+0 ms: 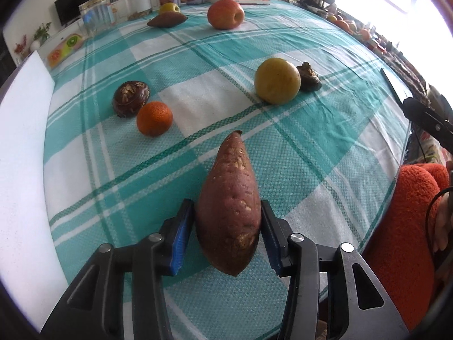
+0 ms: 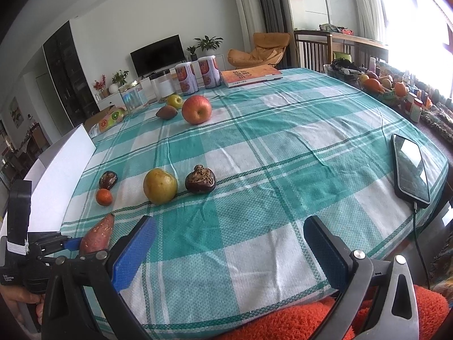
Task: Organize fruits
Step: 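Grasp the dark brown fruit beside the yellow pear with right tool while left holds sweet potato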
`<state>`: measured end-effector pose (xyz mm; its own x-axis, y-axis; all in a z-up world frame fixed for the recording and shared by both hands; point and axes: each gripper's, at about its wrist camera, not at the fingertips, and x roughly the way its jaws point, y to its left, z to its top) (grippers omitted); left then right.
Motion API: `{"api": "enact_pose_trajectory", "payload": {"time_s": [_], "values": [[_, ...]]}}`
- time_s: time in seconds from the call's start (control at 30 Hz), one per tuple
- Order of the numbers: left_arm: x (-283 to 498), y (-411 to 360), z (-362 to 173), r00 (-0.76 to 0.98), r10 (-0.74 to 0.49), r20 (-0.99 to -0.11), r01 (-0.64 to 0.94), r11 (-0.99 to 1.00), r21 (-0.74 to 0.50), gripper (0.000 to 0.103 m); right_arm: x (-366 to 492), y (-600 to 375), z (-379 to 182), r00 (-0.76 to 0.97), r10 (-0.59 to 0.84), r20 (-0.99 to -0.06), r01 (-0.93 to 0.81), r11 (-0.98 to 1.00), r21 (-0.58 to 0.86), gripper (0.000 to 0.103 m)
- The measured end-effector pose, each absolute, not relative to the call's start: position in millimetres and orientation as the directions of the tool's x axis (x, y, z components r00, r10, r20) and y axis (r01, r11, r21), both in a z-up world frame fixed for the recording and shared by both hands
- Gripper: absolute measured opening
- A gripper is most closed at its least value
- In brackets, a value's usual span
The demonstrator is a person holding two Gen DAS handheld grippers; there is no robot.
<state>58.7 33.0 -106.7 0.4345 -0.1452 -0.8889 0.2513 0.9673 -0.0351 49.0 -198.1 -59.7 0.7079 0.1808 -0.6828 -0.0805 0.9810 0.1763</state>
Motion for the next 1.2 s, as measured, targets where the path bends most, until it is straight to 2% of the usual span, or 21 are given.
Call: {"api": "enact_pose_trajectory", "payload": {"time_s": [0.03,0.07,0.27,0.3,0.37,0.43,0.5,0.6,0.67,0.7,0.73,0.87,1.13,1.2], "values": [[59.7,32.0,-107.5,0.438,-0.129,-0.890,0.249,0.968,-0.018,0.073,49.0,-198.4,-59.8,0.708,0.181,-0.683,-0.080,0.981,0.177,0.103],[60.6,31.1,-108.3,0.439,-0.121,-0.890,0.249,0.968,-0.009,0.076,49.1,-198.4,-59.8,0.708,0.181,-0.683,-0.080,0.981,0.177,0.103],[61.5,24.8,-108.5,0.447,-0.111,-0.888,0.276,0.961,0.019,0.076,49.0,-200.8,-60.6,0.706,0.186,-0.684,-0.077,0.979,0.188,0.103],[61.0,24.1,-108.2,0.449,-0.108,-0.887,0.278,0.960,0.024,0.075,49.4,-201.3,-60.9,0.703,0.189,-0.685,-0.077,0.979,0.191,0.103],[60.5,23.3,-107.5,0.448,-0.116,-0.886,0.286,0.958,0.019,0.064,52.7,-204.6,-62.4,0.681,0.221,-0.699,-0.084,0.971,0.225,0.103],[60.7,23.0,-106.7,0.447,-0.131,-0.885,0.292,0.957,0.006,0.046,66.9,-213.5,-66.9,0.614,0.325,-0.719,-0.116,0.939,0.325,0.103],[60.8,22.9,-105.8,0.457,-0.130,-0.880,0.286,0.958,0.008,0.043,87.9,-221.1,-73.7,0.541,0.392,-0.744,-0.148,0.915,0.375,0.103],[60.3,25.9,-106.2,0.461,-0.144,-0.875,0.274,0.962,-0.014,0.043,122.3,-215.0,-88.8,0.429,0.362,-0.827,-0.239,0.929,0.283,0.102],[59.9,29.3,-106.1,0.461,-0.151,-0.874,0.262,0.965,-0.029,0.043,140.1,-209.1,-94.8,0.392,0.356,-0.848,-0.281,0.924,0.258,0.084],[59.6,31.6,-105.7,0.460,-0.153,-0.875,0.254,0.967,-0.036,0.043,147.1,-203.0,-96.1,0.382,0.354,-0.854,-0.308,0.920,0.243,0.068],[59.1,34.3,-105.4,0.459,-0.156,-0.875,0.245,0.968,-0.045,0.043,153.5,-195.8,-98.1,0.372,0.354,-0.858,-0.344,0.911,0.226,0.064],[55.9,47.8,-105.0,0.456,-0.164,-0.875,0.206,0.976,-0.076,0.042,173.0,-171.4,-107.1,0.349,0.366,-0.863,-0.446,0.874,0.190,0.064],[51.9,58.5,-106.1,0.459,-0.163,-0.873,0.174,0.981,-0.091,0.042,195.3,-155.1,-115.4,0.351,0.392,-0.850,-0.494,0.849,0.187,0.064],[52.0,57.9,-106.0,0.462,-0.161,-0.872,0.173,0.981,-0.089,0.042,196.9,-152.4,-115.3,0.355,0.404,-0.843,-0.511,0.839,0.186,0.057]]}}
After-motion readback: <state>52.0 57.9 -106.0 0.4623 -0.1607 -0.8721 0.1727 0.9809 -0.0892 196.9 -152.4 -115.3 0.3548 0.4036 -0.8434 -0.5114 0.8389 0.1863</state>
